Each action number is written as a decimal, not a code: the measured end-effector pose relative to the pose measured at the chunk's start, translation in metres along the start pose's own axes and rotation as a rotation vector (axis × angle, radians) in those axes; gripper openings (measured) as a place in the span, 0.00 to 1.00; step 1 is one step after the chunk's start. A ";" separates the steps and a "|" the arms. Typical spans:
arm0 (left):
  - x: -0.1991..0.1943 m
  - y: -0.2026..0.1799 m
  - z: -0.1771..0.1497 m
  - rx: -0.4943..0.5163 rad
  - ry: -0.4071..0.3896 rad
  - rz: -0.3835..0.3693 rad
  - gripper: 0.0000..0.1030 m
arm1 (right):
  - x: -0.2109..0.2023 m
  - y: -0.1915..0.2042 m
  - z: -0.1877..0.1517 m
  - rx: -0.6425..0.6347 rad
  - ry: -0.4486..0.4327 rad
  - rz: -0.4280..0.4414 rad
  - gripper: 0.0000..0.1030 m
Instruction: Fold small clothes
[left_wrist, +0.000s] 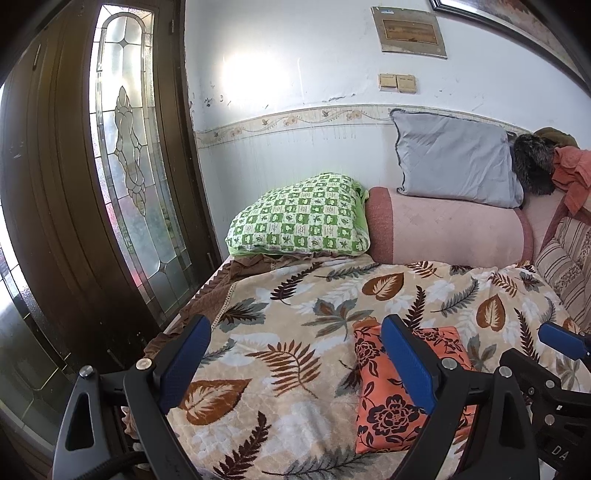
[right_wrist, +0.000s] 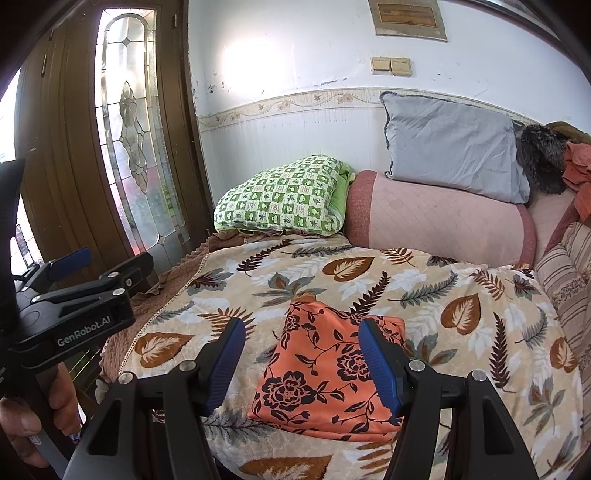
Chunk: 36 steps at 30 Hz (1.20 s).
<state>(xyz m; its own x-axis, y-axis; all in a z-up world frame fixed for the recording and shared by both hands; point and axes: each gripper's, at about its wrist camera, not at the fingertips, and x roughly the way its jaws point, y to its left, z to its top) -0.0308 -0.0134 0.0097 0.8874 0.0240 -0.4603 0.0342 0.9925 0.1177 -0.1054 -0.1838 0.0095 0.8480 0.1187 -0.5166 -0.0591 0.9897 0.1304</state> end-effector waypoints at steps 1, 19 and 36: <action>-0.002 0.001 0.000 -0.001 -0.002 -0.001 0.91 | -0.001 0.000 0.000 -0.001 -0.002 0.000 0.65; -0.025 0.013 0.006 -0.020 -0.046 -0.022 0.91 | -0.015 0.013 0.008 -0.027 -0.045 0.004 0.65; -0.024 0.013 0.008 -0.025 -0.045 -0.048 0.91 | -0.010 0.018 0.009 -0.038 -0.042 0.006 0.65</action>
<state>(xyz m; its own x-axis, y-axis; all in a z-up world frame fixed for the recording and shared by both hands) -0.0476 -0.0022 0.0292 0.9050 -0.0287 -0.4244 0.0662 0.9951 0.0739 -0.1105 -0.1681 0.0248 0.8686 0.1224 -0.4801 -0.0839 0.9913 0.1009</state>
